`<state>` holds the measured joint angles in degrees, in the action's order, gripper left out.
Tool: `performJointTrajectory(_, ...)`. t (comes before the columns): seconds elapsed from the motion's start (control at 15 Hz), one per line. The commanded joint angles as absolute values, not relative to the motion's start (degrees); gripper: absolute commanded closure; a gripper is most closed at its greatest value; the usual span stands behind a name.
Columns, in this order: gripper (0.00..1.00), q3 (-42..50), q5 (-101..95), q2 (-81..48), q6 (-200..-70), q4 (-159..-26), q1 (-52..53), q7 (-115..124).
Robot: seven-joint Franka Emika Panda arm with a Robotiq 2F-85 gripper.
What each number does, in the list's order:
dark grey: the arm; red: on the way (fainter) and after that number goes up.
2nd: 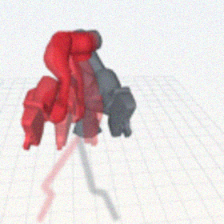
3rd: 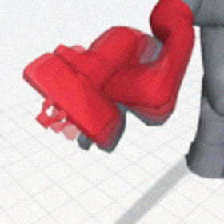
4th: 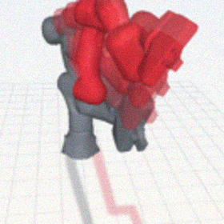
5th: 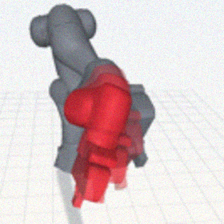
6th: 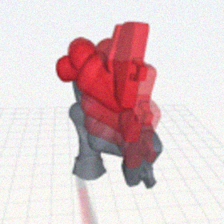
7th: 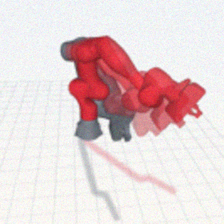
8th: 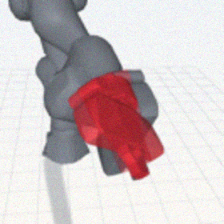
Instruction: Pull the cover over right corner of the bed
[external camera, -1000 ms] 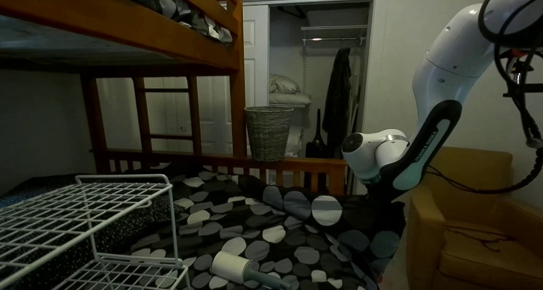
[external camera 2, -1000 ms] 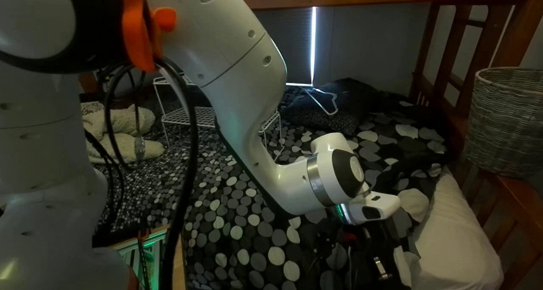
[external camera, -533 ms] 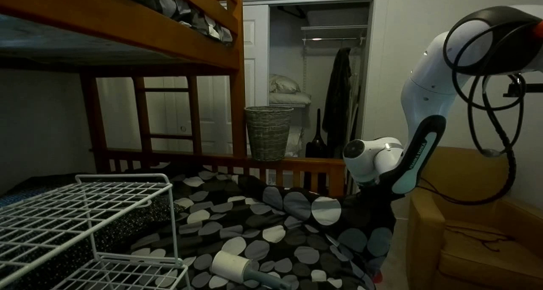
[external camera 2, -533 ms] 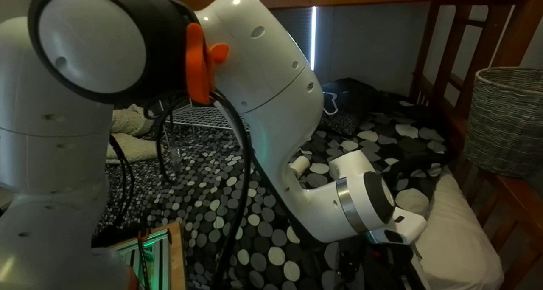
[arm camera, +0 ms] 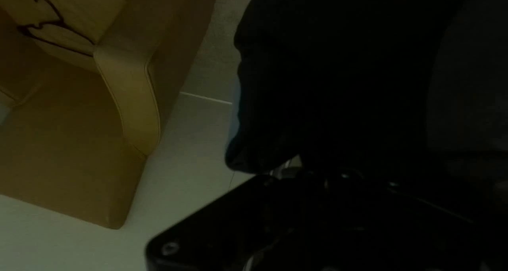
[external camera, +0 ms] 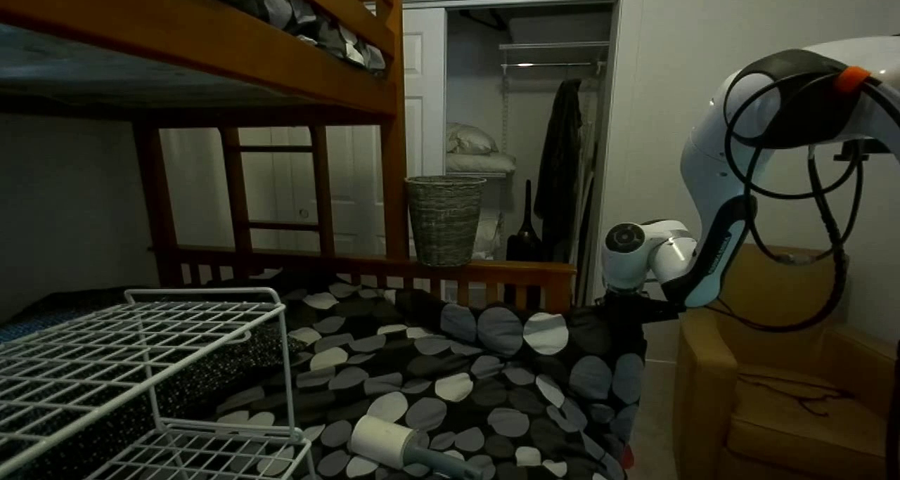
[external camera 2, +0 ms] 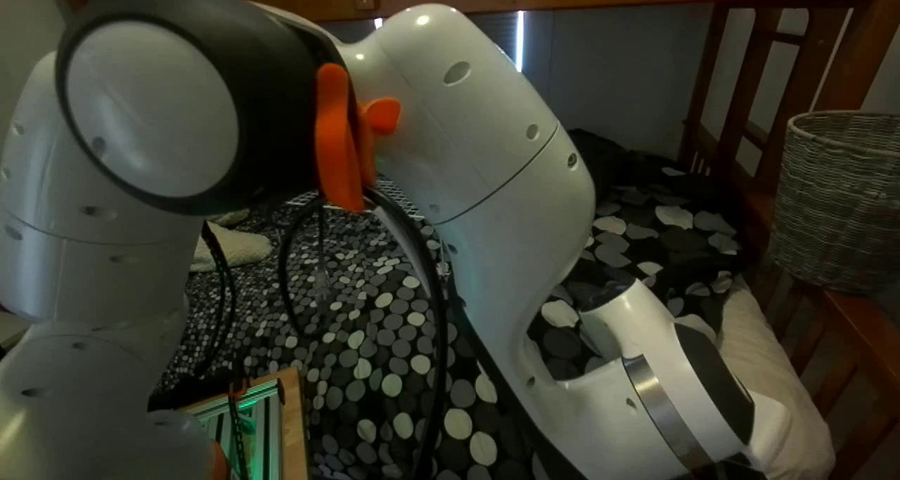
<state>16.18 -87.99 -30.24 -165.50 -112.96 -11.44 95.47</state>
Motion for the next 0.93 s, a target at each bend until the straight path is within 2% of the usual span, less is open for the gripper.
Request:
performJointTrajectory(0.0, 0.97, 16.34, -87.99, -30.73, -165.77, -112.18, -11.93, 95.56)
performJointTrajectory(0.27, 0.99, 16.34, -87.99, -31.72, -165.89, -111.08, -12.20, 95.92)
performJointTrajectory(0.87, 0.99, 16.78, -80.10, -41.04, -161.44, -99.23, -14.83, 94.86)
